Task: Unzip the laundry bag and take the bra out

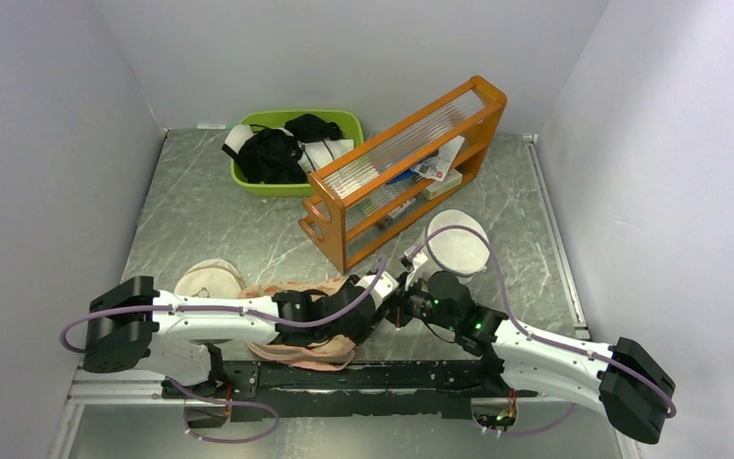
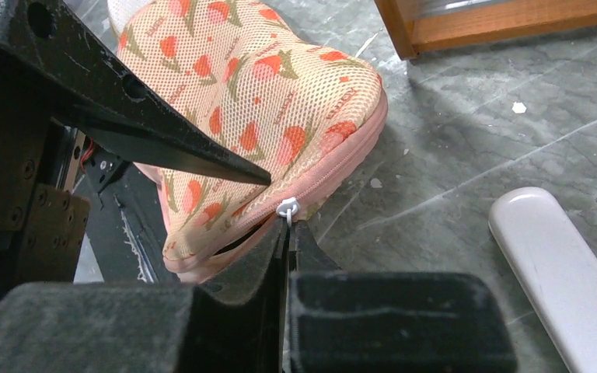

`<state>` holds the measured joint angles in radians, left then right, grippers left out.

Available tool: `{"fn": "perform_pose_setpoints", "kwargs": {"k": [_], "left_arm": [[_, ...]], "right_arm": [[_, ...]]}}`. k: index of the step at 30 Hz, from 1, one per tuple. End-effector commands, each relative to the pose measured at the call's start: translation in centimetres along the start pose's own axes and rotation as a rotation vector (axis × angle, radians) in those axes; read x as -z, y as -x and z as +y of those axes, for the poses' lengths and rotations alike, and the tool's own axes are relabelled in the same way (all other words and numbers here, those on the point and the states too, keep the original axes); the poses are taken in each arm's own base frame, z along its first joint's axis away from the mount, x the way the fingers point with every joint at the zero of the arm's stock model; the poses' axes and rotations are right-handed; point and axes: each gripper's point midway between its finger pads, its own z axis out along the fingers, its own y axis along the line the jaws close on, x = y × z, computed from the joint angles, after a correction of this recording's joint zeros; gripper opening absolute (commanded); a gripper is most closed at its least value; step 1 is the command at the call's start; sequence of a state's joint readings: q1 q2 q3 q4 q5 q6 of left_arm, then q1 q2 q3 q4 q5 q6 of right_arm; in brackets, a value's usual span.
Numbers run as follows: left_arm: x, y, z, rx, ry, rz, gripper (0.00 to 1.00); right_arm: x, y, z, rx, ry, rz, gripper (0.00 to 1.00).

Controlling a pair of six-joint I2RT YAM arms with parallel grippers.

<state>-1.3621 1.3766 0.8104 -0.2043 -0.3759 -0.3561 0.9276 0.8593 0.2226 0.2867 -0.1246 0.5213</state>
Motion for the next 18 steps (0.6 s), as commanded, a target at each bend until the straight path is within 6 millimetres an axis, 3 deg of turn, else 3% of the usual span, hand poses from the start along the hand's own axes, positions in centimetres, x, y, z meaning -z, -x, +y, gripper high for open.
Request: {"fn": "perform_pose_setpoints", "kwargs": {"k": [1,9,14,18], "left_arm": [[0.1,0.2,1.3,0.048,0.076,-0.025,0.61],[3.2,1.4,2.9,0.033,0.091,-0.088,0.12],[5.7,2.0,4.0,-0.023,0.077,-0.135,0.07],[7.3,2.9,3.4,-0.071,-0.008,-0.2,0.07]], "right_arm": [[-0.1,0.9,0.7,-0.002,0.03,-0.02,0.0],[-0.3,0.3,-0.4,0.02,-0.019,-0.005,0.0],[-0.3,0.7,-1.3,0.064,-0.062,-0.011,0.0],[-0.7,0.6,-1.8,0.1,-0.08,0.003,0.0]]}}
